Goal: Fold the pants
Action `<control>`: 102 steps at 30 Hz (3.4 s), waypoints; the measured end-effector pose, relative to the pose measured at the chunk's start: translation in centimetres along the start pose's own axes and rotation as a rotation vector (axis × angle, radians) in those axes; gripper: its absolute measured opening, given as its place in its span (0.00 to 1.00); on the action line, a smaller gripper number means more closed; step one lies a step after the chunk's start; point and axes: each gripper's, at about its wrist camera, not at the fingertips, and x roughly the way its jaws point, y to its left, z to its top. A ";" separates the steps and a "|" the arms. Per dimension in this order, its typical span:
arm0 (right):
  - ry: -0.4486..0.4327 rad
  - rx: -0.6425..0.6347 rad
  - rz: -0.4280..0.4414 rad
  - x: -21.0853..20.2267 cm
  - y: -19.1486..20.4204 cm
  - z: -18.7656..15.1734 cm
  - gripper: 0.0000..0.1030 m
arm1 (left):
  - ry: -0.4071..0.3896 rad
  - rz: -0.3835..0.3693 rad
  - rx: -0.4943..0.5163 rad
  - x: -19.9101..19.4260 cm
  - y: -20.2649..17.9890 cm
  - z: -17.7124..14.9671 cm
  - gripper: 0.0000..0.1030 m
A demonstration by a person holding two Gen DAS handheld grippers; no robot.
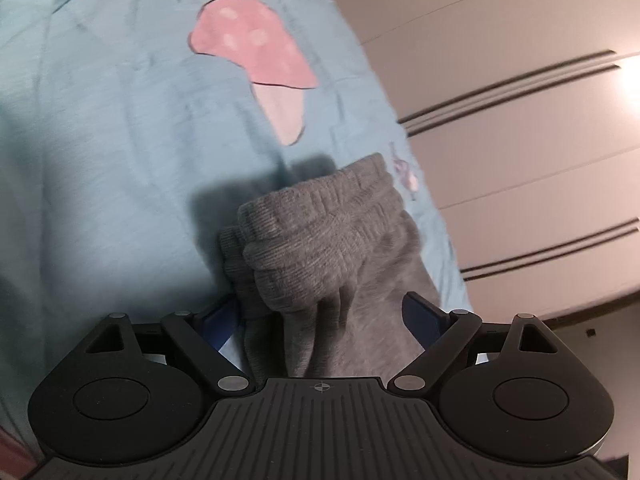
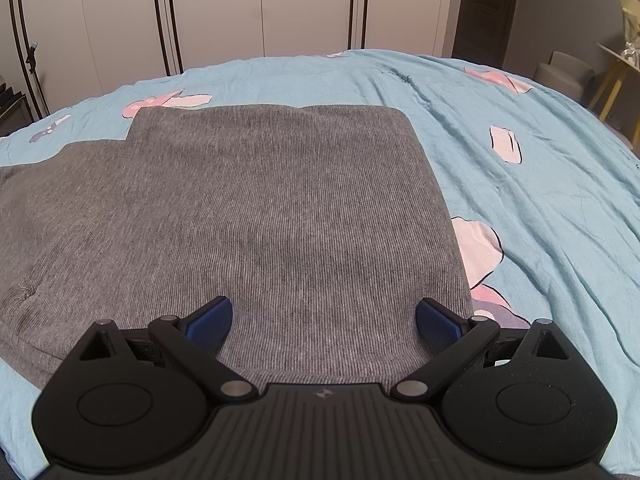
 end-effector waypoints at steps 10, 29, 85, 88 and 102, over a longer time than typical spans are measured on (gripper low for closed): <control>-0.007 -0.001 -0.009 0.1 0.1 0.0 0.95 | 0.030 0.004 0.092 0.1 0.7 -0.2 0.66; -0.013 -0.005 -0.018 0.1 0.3 0.0 0.95 | 0.010 -0.235 0.070 1.6 0.7 0.4 0.50; -0.326 0.557 -0.053 -11.4 -15.5 -1.1 0.95 | 0.094 0.221 1.612 10.1 -32.3 -53.4 0.24; -0.295 0.612 -0.023 -11.2 -17.2 -2.3 0.95 | -0.020 0.346 1.911 9.5 -29.3 -58.4 0.31; -0.206 0.586 0.156 -10.2 -16.1 -2.2 0.95 | 0.388 -0.326 1.181 0.7 -31.6 -42.0 0.95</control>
